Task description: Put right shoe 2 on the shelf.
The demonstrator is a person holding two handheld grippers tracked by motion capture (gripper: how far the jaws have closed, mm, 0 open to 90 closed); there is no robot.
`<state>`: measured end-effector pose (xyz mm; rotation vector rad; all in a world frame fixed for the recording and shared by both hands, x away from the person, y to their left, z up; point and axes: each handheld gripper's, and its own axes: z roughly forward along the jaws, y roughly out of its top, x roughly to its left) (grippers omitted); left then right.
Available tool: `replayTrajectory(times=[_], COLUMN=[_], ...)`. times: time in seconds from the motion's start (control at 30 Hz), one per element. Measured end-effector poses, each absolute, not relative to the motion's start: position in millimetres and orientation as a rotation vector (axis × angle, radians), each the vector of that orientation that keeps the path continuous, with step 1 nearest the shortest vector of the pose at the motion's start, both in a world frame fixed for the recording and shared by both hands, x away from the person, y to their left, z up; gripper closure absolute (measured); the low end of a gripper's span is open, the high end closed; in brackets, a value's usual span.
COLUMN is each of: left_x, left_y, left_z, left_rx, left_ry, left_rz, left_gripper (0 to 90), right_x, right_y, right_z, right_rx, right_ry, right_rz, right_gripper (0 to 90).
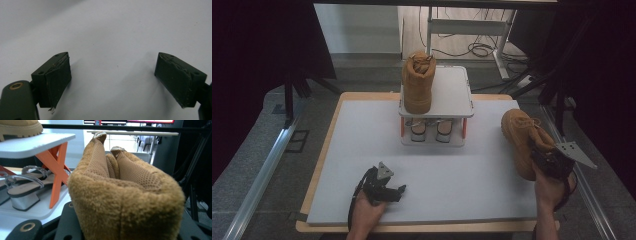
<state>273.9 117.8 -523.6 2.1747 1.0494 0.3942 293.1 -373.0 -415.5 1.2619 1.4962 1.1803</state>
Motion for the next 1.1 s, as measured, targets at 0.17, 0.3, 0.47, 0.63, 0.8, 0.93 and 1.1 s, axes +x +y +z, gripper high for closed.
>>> replayTrajectory(times=[0.17, 0.3, 0.47, 0.63, 0.8, 0.93, 1.1], left_x=[274, 274, 274, 274, 274, 274, 274], left_y=[118, 118, 118, 118, 118, 117, 117], left_z=[-524, -524, -524, -524, -524, -524, -524], left_rx=[2.169, 2.171, 2.171, 2.171, 2.170, 2.165, 2.166], left_ry=[1.053, 1.050, 1.053, 1.052, 1.052, 1.052, 1.051], left_rz=[0.394, 0.396, 0.393, 0.393, 0.394, 0.396, 0.395], left_gripper=[13.4, 13.4, 13.4, 13.4, 13.4, 13.4, 13.5], right_x=[296, 298, 300, 303, 306, 309, 313], right_y=[-368, -362, -357, -351, -345, -339, -332], right_z=[-406, -399, -390, -380, -369, -360, -351], right_rx=[1.241, 1.209, 1.190, 1.166, 1.145, 1.123, 1.106], right_ry=[1.492, 1.502, 1.505, 1.507, 1.501, 1.503, 1.500], right_rz=[1.204, 1.213, 1.241, 1.256, 1.274, 1.281, 1.296], right_gripper=[56.4, 56.3, 56.2, 56.0, 56.0, 55.9, 55.8])
